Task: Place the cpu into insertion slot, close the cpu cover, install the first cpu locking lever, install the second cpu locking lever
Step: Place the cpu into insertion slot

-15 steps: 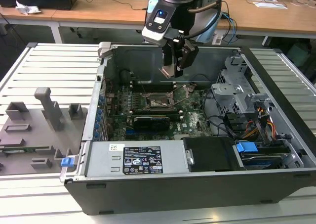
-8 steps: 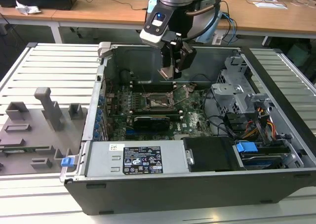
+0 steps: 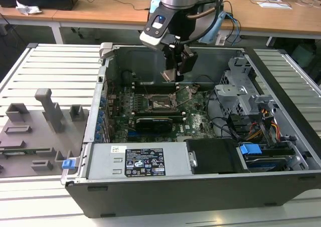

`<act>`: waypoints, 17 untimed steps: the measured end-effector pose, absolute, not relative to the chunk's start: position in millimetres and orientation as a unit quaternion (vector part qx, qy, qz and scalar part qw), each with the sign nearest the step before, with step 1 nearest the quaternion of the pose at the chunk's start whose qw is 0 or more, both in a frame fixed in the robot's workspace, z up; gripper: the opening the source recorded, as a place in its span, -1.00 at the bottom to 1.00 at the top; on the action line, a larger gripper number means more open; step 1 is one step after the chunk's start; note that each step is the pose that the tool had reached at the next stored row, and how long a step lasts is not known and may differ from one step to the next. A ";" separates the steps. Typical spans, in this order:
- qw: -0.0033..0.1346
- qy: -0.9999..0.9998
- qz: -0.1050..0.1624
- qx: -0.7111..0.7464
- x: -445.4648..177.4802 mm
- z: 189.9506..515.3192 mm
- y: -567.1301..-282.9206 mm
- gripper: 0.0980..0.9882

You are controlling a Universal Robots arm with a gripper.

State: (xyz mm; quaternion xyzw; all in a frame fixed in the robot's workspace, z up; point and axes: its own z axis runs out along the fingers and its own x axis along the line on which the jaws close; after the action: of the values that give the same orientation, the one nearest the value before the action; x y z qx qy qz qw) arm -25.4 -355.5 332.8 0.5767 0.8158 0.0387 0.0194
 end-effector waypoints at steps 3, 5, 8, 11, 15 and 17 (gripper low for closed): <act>0.020 0.810 0.038 0.585 -25.6 330.8 -355.5 -0.03; 0.020 0.808 0.038 0.587 -26.5 329.7 -355.5 -0.03; 0.020 0.804 0.038 0.592 -27.7 326.2 -355.4 -0.03; 0.021 0.786 0.037 0.617 -27.7 322.1 -355.4 -0.03; 0.021 0.767 0.036 0.640 -28.1 316.1 -354.8 -0.03; 0.021 0.764 0.035 0.644 -28.3 313.2 -353.5 -0.03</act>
State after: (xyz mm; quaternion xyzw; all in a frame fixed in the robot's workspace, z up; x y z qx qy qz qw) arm -28.3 -353.5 313.2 0.6442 0.7638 0.0353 0.0208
